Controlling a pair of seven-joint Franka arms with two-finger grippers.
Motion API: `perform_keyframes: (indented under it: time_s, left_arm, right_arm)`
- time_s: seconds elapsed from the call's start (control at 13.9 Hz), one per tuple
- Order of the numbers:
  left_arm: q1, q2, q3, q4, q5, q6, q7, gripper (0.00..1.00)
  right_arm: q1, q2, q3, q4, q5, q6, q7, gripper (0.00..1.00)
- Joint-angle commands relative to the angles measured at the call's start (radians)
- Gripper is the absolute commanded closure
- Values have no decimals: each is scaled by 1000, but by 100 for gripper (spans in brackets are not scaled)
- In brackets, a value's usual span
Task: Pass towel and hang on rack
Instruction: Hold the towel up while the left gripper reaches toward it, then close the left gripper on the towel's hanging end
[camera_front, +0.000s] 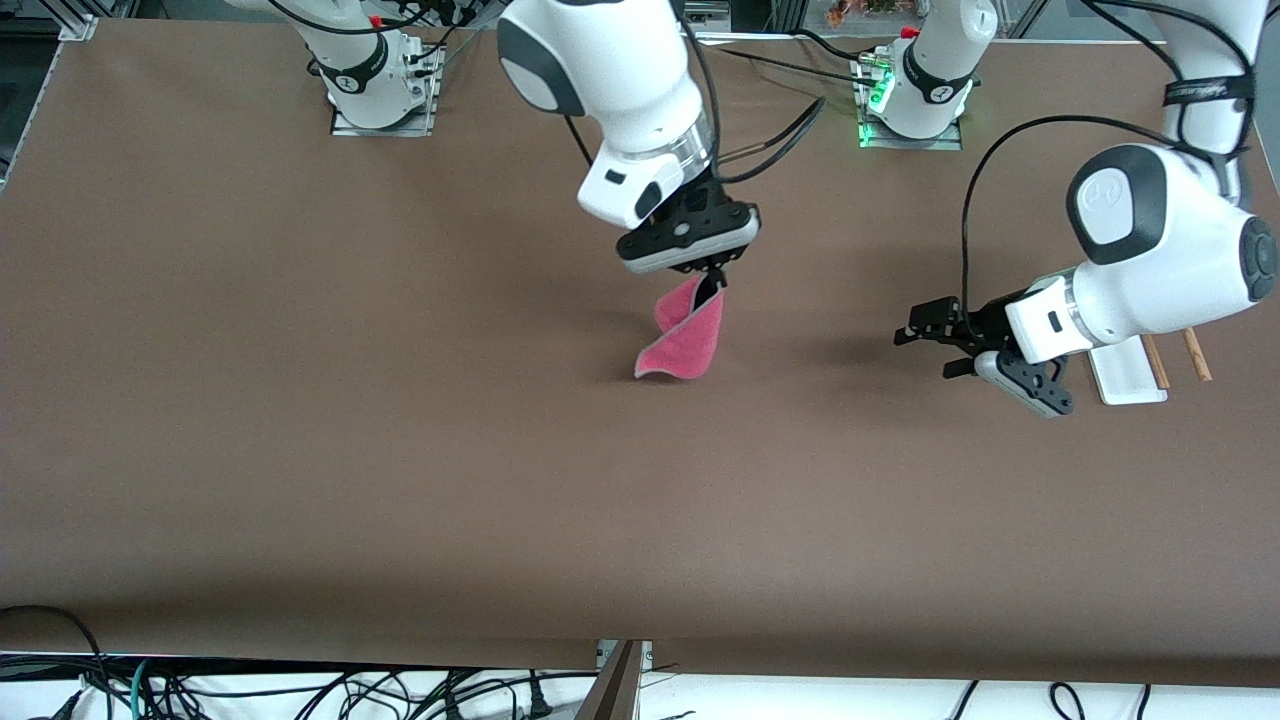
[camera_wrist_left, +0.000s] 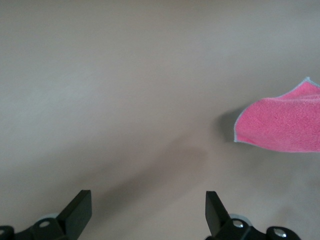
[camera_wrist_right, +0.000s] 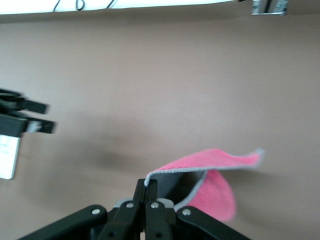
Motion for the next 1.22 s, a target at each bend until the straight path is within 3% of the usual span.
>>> perform_keyframes:
  time_s: [0.0, 0.29, 0.43, 0.72, 0.93, 1.15]
  left_arm:
    - [-16, -2, 0, -120, -231, 84, 337, 0]
    - [-55, 44, -3, -221, -496, 141, 876, 0]
    - [-79, 67, -5, -232, -550, 141, 1080, 0]
    - [-139, 92, -12, -225, -632, 176, 1193, 0]
    - [-161, 104, -77, -215, -682, 279, 1201, 0]
    - [-194, 152, -98, -153, -724, 317, 1198, 0]
  right_arm:
    - [35, 26, -9, 14, 0, 48, 28, 100]
    - [48, 23, -9, 14, 3, 60, 40, 100]
    - [48, 24, -9, 14, 3, 62, 42, 100]
    - [48, 20, -7, 14, 3, 63, 40, 100]
    - [46, 19, -9, 14, 3, 63, 39, 100]
    - [46, 18, -7, 14, 3, 65, 40, 100]
